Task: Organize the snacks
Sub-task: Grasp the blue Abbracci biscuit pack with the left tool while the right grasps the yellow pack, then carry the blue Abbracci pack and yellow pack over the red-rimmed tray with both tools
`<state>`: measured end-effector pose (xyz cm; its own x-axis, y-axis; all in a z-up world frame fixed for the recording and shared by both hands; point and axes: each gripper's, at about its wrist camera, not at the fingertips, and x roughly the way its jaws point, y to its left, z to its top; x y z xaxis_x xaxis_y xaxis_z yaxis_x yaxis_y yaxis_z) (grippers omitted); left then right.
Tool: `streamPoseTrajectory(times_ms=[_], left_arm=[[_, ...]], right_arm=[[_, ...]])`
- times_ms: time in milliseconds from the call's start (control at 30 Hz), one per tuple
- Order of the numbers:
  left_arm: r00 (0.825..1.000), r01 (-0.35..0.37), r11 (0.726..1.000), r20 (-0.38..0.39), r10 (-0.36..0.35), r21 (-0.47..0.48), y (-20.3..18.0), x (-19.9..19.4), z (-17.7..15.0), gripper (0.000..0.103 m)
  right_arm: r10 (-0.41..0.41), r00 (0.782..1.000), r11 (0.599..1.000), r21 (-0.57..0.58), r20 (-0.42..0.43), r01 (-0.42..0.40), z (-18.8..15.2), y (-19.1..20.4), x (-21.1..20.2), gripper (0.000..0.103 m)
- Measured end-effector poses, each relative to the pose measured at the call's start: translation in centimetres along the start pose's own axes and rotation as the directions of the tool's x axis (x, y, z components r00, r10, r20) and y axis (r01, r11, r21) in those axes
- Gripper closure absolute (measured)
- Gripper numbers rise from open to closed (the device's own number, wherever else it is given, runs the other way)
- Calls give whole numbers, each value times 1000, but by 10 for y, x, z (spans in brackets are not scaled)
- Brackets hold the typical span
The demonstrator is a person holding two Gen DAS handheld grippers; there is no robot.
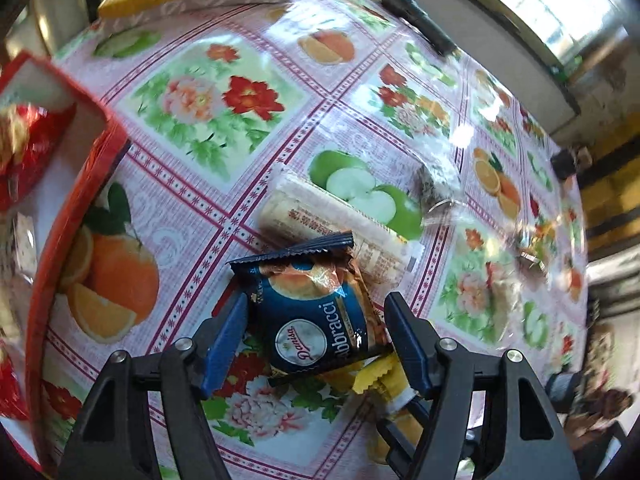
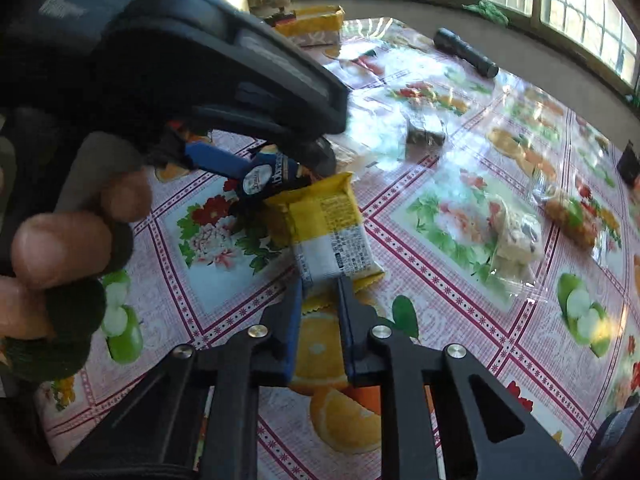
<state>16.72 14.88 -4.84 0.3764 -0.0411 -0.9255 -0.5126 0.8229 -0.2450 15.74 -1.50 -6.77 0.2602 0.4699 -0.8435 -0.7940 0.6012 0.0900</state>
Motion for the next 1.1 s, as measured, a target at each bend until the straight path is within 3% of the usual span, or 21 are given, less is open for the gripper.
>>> streamPoseTrajectory(times_ms=[33, 67, 100, 133, 200, 333, 433, 533, 567, 633, 700, 833, 900, 1000, 1067, 1100], left_arm=[[1000, -7, 1000, 3, 7, 16, 0, 0, 0, 36], [1000, -14, 1000, 5, 14, 25, -1, 0, 1, 45], [1000, -28, 999, 8, 27, 39, 1, 0, 2, 52], [1000, -23, 999, 6, 22, 43, 3, 0, 2, 53], [1000, 8, 999, -9, -7, 46, 9, -1, 5, 57], [999, 31, 998, -28, -29, 56, 18, -4, 2, 57], [997, 65, 996, -55, -62, 61, 30, -10, -5, 57], [998, 54, 995, -40, -51, 85, 34, -19, -14, 57], [999, 46, 994, -28, -43, 101, 35, -24, -18, 57], [1000, 31, 991, -3, -30, 133, 36, -33, -25, 57], [999, 18, 988, 24, -22, 154, 37, -43, -32, 58], [997, -7, 984, 73, -6, 181, 46, -63, -43, 57], [997, -4, 984, 78, -10, 179, 49, -68, -44, 58], [995, -6, 984, 95, -11, 178, 57, -78, -48, 57], [995, -5, 985, 100, -12, 172, 62, -82, -50, 57], [995, -7, 985, 102, -11, 174, 63, -83, -51, 57]], right_arm=[[-3, 1000, 1000, -9, 14, 3, -1, 3, -2, 75], [-5, 1000, 1000, -13, 20, 5, 0, 6, -5, 69], [-10, 1000, 1000, -13, 26, 10, 0, 7, -8, 56], [-18, 999, 1000, -11, 41, 19, -1, 8, -13, 47], [-25, 997, 1000, -14, 75, 26, 4, 8, -20, 42], [-38, 997, 999, -35, 60, 41, 20, 3, -11, 42], [-10, 1000, 995, -95, -10, 9, 27, 6, 9, 41], [-30, 999, 990, -140, -24, 27, 27, 10, 17, 44], [-39, 999, 991, -132, -27, 35, 26, 11, 16, 48], [-50, 998, 993, -104, -30, 47, 27, 9, 14, 77], [-42, 998, 998, -43, -46, 40, 26, 6, 14, 88], [-68, 998, 996, 55, -14, 68, 15, 5, 5, 88], [-46, 998, 994, 102, 40, 42, 15, 2, 1, 87], [-1, 999, 985, 174, 37, -6, 18, -5, 6, 87], [4, 1000, 983, 183, 30, -10, 20, -3, 12, 84], [10, 1000, 980, 198, 26, -15, 21, -2, 14, 73]])
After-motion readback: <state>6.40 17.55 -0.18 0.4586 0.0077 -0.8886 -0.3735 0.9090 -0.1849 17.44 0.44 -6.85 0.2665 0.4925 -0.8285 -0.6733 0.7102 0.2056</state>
